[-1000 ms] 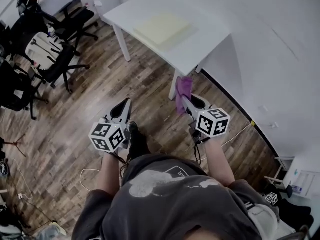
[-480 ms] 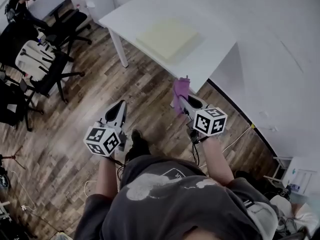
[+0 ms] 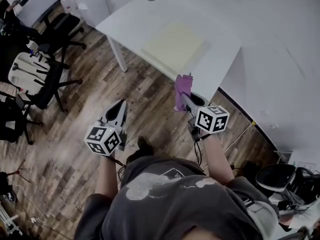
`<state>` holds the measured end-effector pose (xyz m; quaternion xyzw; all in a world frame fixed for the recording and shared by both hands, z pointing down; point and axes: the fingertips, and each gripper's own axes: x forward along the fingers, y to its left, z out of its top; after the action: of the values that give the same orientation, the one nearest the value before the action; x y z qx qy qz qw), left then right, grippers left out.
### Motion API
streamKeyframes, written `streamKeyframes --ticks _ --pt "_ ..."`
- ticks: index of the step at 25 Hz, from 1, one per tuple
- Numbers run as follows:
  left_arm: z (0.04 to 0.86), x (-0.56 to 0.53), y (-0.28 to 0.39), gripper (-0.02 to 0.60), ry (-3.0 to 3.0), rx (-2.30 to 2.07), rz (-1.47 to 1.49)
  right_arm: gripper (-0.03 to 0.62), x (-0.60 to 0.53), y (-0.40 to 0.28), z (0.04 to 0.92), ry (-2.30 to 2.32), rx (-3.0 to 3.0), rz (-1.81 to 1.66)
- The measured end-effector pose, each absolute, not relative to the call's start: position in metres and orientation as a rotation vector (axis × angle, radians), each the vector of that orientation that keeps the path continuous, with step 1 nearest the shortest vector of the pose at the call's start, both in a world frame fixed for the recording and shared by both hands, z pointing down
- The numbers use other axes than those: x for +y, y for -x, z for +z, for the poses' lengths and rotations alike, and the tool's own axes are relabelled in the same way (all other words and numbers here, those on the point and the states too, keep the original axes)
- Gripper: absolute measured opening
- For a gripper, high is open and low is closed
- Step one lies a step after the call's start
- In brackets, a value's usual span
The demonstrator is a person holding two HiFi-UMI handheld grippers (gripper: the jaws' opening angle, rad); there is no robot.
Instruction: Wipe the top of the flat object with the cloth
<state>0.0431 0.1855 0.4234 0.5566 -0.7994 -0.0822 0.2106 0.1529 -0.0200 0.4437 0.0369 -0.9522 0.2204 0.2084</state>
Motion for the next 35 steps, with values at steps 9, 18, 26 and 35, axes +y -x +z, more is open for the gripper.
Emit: streamKeyframes --ticks 9,18,26,35 --pt "0.44 0.189 0.029 0.0 -1.561 -2.169 -0.24 0.074 -0.015 -0.089 0.454 -0.167 -2.62 0.637" --pt "0.453 0.171 0.071 0.0 -1.641 -2.07 -0.215 0.074 -0.02 -0.069 0.455 -0.288 -2.603 0.655" --pt "0.457 0.115 0.092 0.0 -1.687 -2.028 -0.136 0.074 -0.079 -0.07 0.466 -0.389 -2.6 0.714" --pt "0.452 0.035 0.126 0.0 -1.721 -1.995 -0.041 0.074 -0.157 -0.013 0.465 -0.363 -2.624 0.77"
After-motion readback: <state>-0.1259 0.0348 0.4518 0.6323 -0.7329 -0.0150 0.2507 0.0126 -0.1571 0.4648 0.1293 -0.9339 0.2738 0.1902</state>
